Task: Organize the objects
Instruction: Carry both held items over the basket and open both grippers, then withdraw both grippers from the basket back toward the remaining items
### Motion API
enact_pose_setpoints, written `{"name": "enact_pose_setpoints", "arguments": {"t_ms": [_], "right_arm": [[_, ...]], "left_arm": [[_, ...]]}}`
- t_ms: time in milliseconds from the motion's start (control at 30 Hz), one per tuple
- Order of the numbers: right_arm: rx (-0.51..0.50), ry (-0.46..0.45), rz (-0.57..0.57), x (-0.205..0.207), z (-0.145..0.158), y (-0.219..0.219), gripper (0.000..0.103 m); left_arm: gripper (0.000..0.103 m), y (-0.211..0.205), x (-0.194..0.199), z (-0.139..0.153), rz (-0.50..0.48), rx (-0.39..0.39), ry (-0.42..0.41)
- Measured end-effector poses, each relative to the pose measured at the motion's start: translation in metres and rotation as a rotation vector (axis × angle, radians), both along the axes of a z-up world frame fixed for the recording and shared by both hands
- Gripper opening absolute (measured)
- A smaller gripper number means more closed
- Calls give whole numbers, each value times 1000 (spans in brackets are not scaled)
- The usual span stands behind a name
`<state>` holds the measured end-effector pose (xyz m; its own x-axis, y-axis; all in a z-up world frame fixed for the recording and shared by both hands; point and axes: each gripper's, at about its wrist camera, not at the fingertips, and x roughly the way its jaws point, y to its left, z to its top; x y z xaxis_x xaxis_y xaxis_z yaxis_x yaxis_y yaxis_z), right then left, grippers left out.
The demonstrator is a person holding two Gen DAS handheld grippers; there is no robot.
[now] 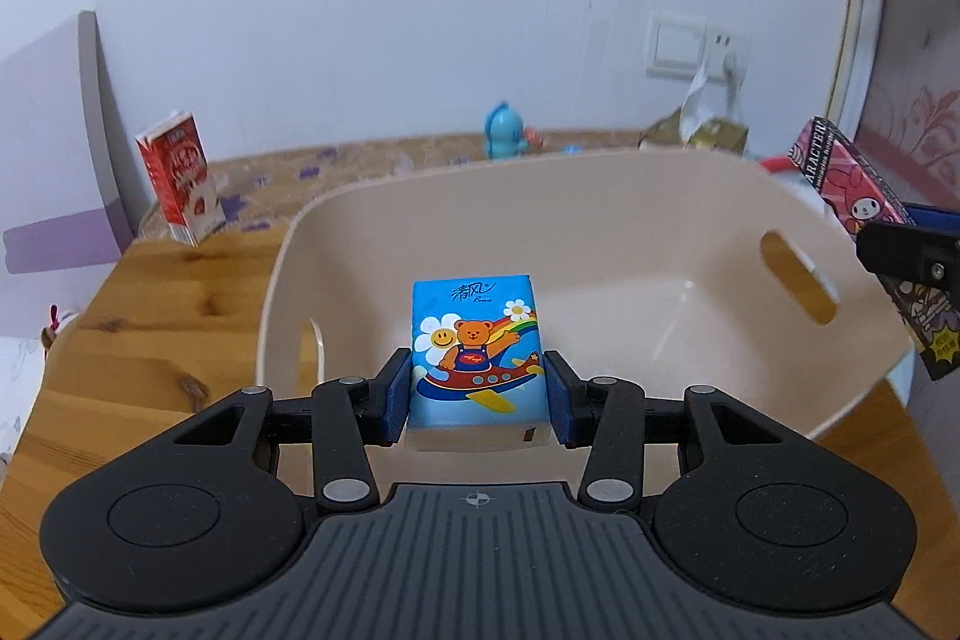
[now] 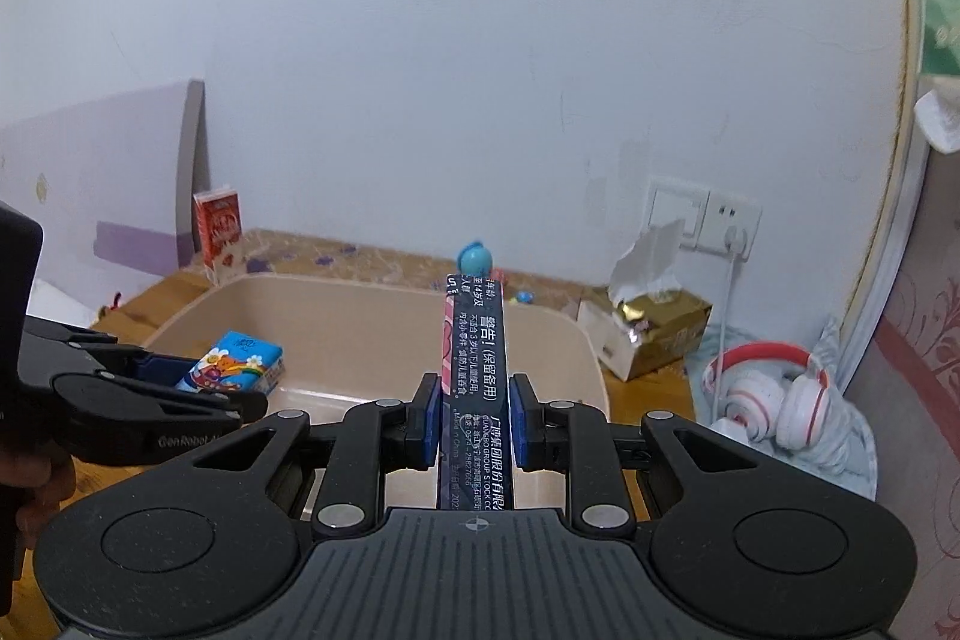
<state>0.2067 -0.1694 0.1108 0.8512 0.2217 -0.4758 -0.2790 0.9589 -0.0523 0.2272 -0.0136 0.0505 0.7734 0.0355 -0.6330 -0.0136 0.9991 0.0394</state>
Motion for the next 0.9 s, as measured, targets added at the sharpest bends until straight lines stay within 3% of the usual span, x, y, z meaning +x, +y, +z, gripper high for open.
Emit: {"name": "enact_pose_setpoints", "arguments": {"t_ms": [200,367,533,567,733,900], "right_arm": [[-38,78,-17,23,-25,6,22],[-72,103,-13,31,-34,11,22],[-82,101,-9,30,-33,14,22],[-80,97,-12,29,-32,13,33],[-63,59,-22,18,-26,11,52],[-45,23,-31,2,-18,10,62]], "left_arm": [[47,1,19,-17,-22,-18,97],[47,5,23,-23,-24,-38,117],[62,4,15,-15,-39,-49,82],[64,3,12,-13,-43,-47,71],[71,1,-1,-1,-38,-9,24],[71,9,-17,14,-26,-45,-6]]}}
